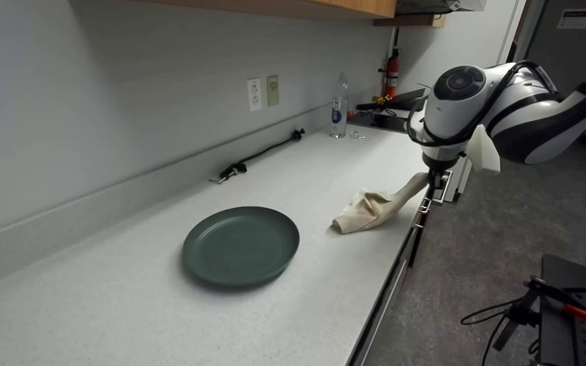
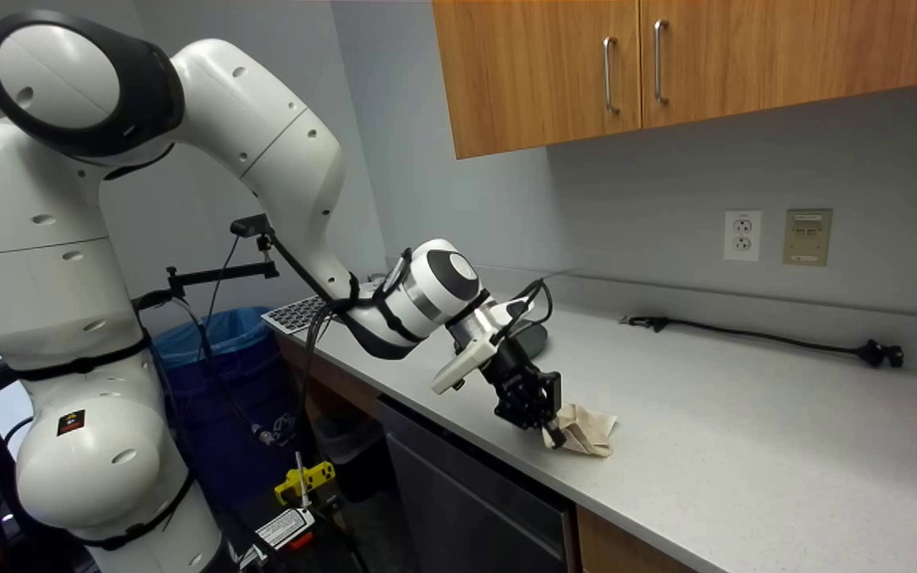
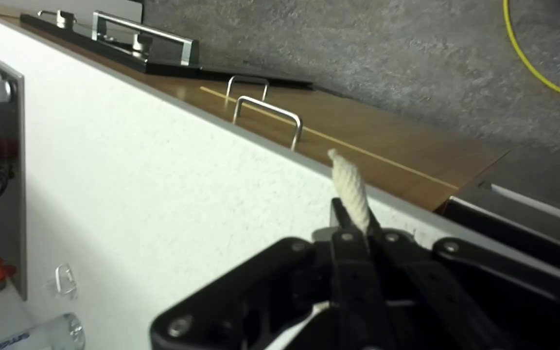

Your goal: Fold the towel twice

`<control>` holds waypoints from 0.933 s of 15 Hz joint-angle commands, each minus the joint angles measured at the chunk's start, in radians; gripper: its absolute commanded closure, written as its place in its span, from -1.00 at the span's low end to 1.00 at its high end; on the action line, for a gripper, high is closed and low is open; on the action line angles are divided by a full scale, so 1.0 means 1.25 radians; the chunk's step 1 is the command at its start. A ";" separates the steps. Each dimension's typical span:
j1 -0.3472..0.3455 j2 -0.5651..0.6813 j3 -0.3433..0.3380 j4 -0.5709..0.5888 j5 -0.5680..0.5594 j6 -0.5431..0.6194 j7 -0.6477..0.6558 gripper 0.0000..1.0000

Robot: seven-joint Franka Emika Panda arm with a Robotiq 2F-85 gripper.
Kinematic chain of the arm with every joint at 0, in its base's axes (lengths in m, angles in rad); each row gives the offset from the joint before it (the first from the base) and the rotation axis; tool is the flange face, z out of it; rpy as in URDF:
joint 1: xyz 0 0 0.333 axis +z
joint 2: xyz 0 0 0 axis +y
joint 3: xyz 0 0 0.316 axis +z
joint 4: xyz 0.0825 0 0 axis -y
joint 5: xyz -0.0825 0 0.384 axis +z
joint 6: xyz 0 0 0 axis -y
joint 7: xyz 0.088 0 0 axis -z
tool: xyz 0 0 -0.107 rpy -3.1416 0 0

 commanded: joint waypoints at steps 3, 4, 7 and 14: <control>-0.005 0.034 0.068 0.087 -0.044 0.003 0.067 0.98; -0.004 0.045 0.078 0.101 -0.042 0.009 0.072 0.98; 0.001 0.079 0.103 0.139 -0.034 0.026 0.079 0.98; -0.008 0.142 0.137 0.173 0.063 0.161 -0.013 0.98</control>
